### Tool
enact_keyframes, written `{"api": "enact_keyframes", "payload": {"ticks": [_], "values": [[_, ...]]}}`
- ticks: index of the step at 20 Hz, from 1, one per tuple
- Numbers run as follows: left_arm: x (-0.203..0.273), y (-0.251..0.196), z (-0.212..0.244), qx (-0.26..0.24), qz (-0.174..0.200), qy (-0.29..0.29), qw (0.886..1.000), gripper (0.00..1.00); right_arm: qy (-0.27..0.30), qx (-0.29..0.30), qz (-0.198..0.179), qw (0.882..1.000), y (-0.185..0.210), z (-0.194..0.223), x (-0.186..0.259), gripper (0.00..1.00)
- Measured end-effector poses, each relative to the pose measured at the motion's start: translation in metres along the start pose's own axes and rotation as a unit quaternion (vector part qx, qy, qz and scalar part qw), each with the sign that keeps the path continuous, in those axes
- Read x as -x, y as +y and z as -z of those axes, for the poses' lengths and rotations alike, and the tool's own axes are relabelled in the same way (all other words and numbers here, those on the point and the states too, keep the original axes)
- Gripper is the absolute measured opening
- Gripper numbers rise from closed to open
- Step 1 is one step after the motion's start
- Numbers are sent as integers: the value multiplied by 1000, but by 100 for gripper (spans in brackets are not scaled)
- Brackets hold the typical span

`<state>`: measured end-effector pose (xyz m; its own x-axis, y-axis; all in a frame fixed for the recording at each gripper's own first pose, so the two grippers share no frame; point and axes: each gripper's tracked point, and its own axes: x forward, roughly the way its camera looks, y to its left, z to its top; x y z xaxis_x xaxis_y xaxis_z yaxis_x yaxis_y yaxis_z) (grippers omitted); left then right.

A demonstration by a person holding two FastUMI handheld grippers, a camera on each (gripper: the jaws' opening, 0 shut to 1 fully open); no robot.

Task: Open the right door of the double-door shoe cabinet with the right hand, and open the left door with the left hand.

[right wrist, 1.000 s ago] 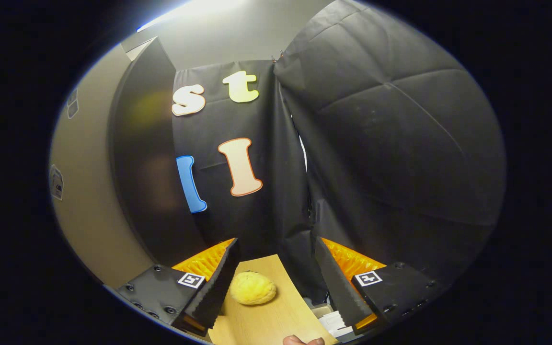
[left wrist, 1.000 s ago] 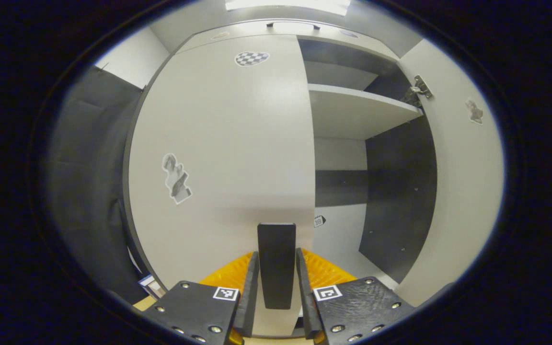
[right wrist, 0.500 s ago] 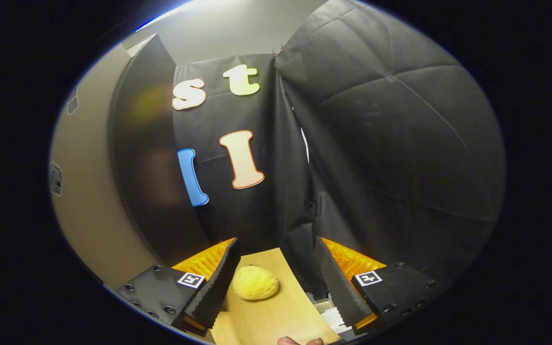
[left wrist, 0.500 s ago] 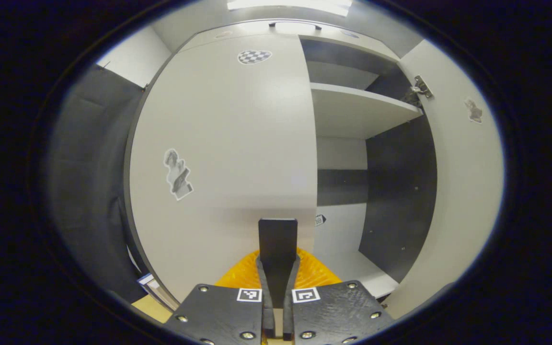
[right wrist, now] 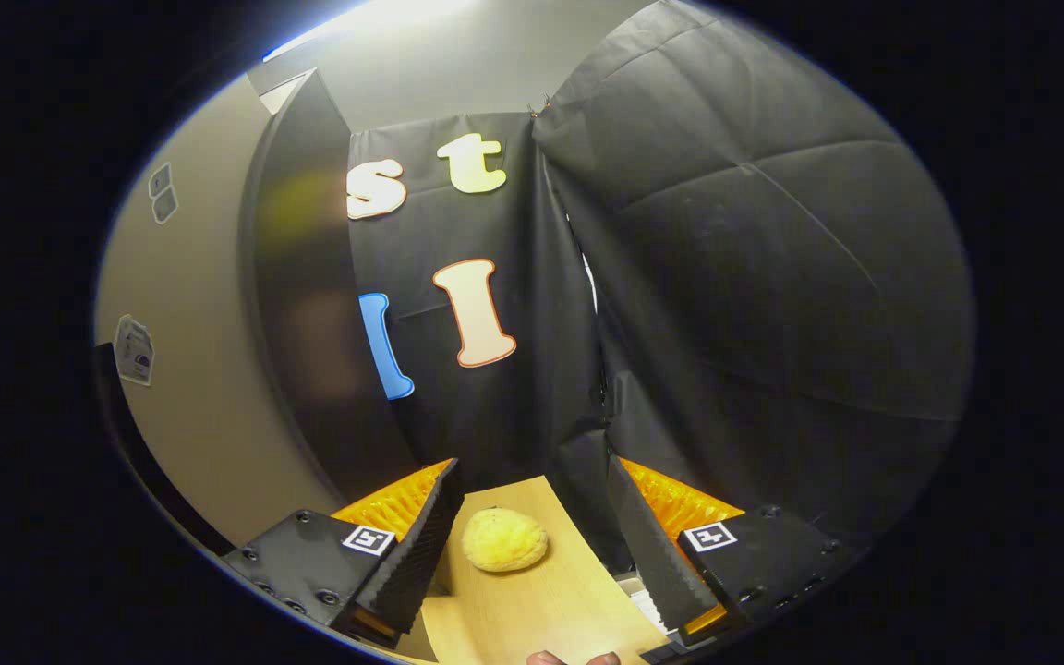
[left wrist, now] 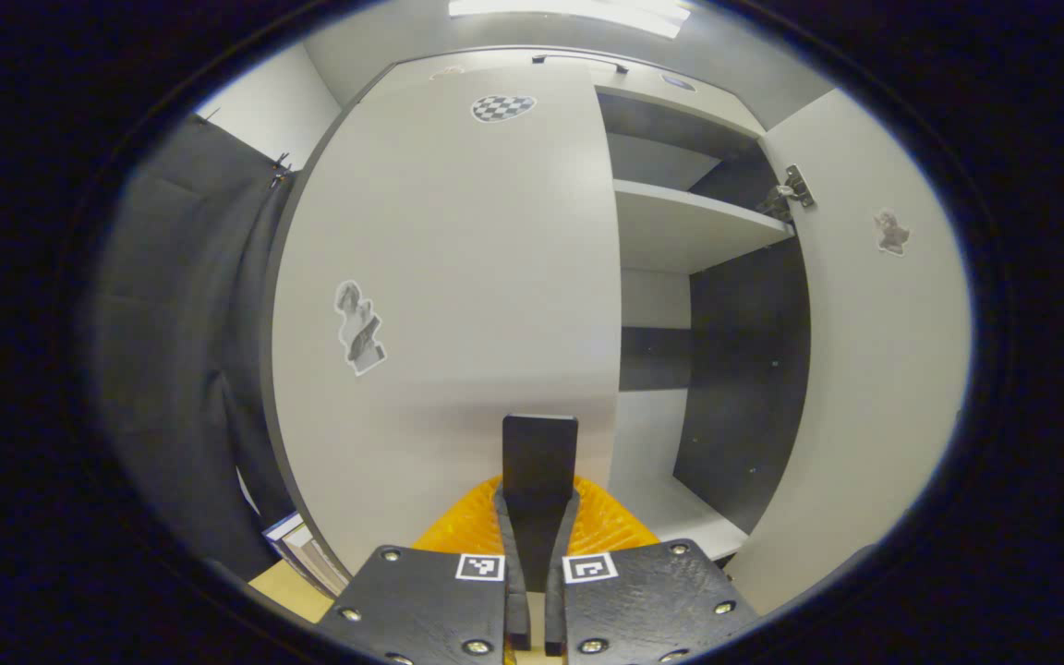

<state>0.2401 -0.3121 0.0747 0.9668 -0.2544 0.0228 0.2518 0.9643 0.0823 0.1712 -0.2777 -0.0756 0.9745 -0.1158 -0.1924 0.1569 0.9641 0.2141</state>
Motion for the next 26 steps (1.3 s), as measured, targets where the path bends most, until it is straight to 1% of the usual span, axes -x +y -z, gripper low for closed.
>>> {"api": "enact_keyframes", "payload": {"ticks": [6, 8, 12, 15, 16, 17, 19, 20, 21, 22, 23, 25, 26], "values": [[31, 11, 1, 4, 30, 7, 1000, 8, -2, 8, 8, 1000, 29, 0, 44, 98], [39, 15, 2, 2, 41, 7, 999, 10, -8, 18, 10, 1000, 38, -1, 62, 98], [55, 25, 8, 4, 61, 6, 998, 10, -7, 33, 27, 999, 46, 9, 91, 98], [64, 32, 14, -2, 78, 1, 997, 10, -8, 25, 33, 999, 55, 16, 109, 98], [66, 34, 14, -1, 82, 0, 997, 10, -8, 22, 34, 999, 58, 19, 113, 98], [70, 37, 15, 1, 87, -2, 996, 8, -9, 21, 38, 999, 61, 21, 118, 98], [75, 43, 18, 3, 94, -3, 996, 10, -11, 19, 43, 999, 66, 25, 131, 98], [77, 45, 19, 3, 97, -3, 995, 10, -10, 18, 45, 999, 68, 28, 135, 98], [79, 48, 20, 1, 100, -3, 995, 10, -12, 17, 46, 999, 70, 29, 138, 92], [82, 51, 20, 1, 103, -4, 995, 10, -13, 15, 48, 999, 72, 29, 141, 92], [84, 53, 21, 1, 105, -5, 994, 10, -13, 14, 48, 999, 75, 29, 143, 98], [89, 60, 23, 2, 106, -7, 994, 10, -13, 14, 48, 999, 81, 31, 146, 98], [91, 63, 23, 3, 106, -9, 994, 10, -12, 15, 49, 999, 82, 31, 147, 92]]}}
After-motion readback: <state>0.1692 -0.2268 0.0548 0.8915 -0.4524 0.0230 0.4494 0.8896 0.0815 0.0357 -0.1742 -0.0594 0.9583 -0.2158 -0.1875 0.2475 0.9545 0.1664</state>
